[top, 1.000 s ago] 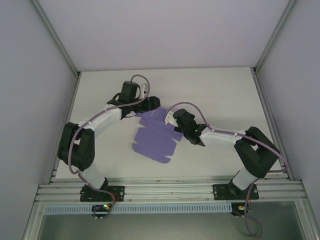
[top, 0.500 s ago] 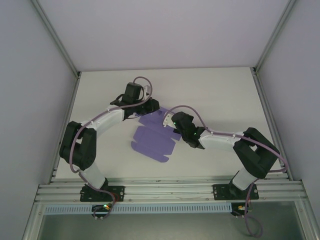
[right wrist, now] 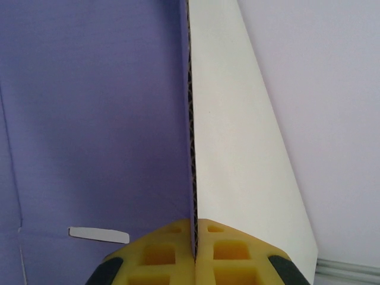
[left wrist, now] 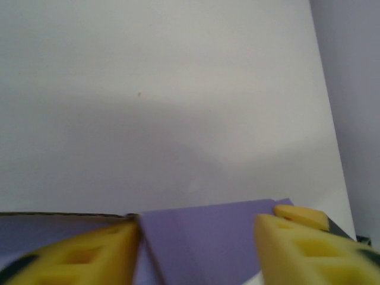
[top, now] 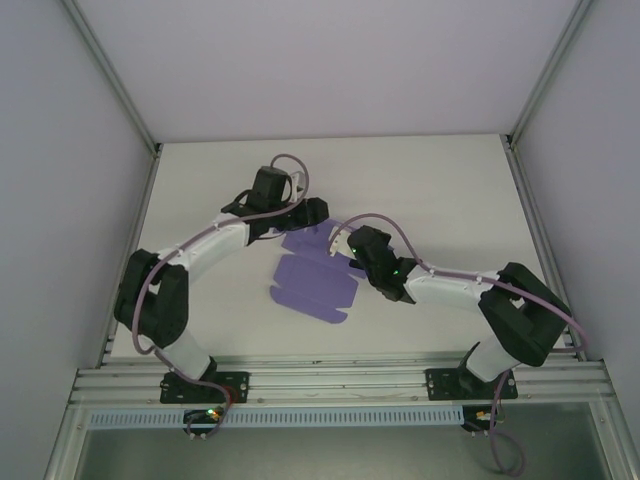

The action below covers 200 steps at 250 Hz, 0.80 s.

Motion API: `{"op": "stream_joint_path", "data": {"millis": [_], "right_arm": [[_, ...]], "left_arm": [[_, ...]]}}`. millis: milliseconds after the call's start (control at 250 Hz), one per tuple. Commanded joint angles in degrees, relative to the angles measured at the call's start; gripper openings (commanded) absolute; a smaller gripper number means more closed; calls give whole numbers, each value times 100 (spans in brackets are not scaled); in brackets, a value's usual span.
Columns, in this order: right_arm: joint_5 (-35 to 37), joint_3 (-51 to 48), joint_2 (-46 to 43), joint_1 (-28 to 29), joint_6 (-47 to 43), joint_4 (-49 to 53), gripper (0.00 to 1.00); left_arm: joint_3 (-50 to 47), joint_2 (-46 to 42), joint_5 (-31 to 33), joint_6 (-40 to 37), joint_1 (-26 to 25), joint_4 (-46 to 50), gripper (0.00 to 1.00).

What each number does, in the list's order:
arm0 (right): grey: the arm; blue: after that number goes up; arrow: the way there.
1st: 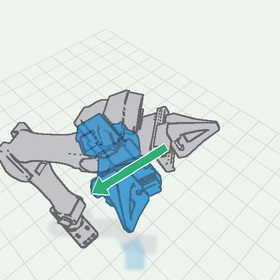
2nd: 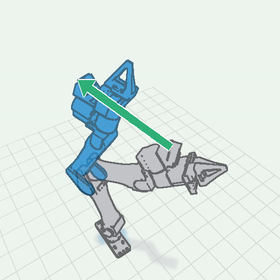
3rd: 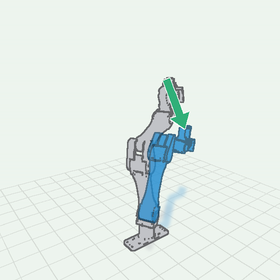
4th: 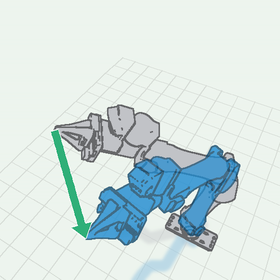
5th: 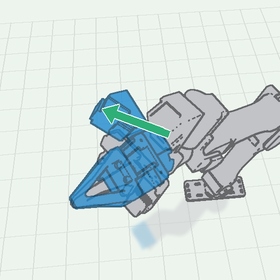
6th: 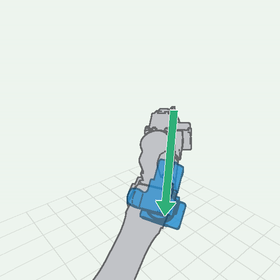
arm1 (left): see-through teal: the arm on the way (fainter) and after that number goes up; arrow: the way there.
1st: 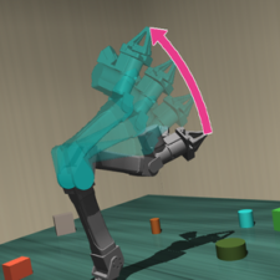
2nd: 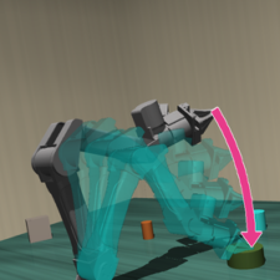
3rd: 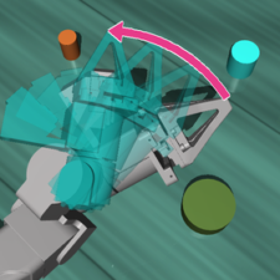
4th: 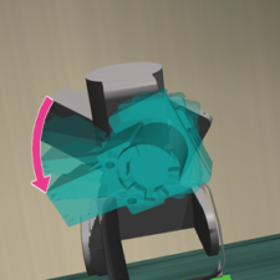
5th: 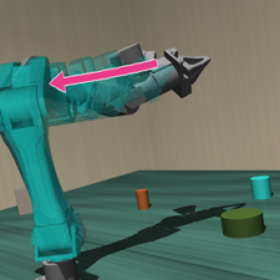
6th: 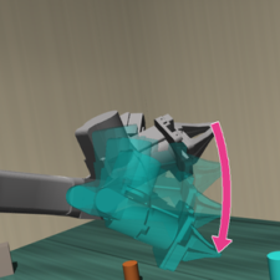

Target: Assemble paper box

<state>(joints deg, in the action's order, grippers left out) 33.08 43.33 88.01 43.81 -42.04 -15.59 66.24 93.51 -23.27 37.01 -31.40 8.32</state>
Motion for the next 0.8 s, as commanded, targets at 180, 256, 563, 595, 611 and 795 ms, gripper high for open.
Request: {"op": "stream_joint_path", "data": {"millis": [180,256,563,595,611,795], "right_arm": [[-96,26,-230,-87,322,5,0],[-194,35,-268,-110,371,95,0],[-780,13,-536,-279,707,385,0],[-918,9,-567,-315,777,443,0],[-988,9,-581,-332,815,471,0],[-1442,-50,-694,-444,1034,514,0]], "left_arm": [[-1114,-1982,1889,-668,209,823,100],[-1486,-2460,2022,-605,475,947,100],[-2728,-2685,1307,-839,1776,245,100],[-2825,-2612,1075,-889,1777,-72,100],[-2883,-2576,962,-902,1776,-241,100],[-2987,-1976,516,-867,1781,-1266,100]]}}
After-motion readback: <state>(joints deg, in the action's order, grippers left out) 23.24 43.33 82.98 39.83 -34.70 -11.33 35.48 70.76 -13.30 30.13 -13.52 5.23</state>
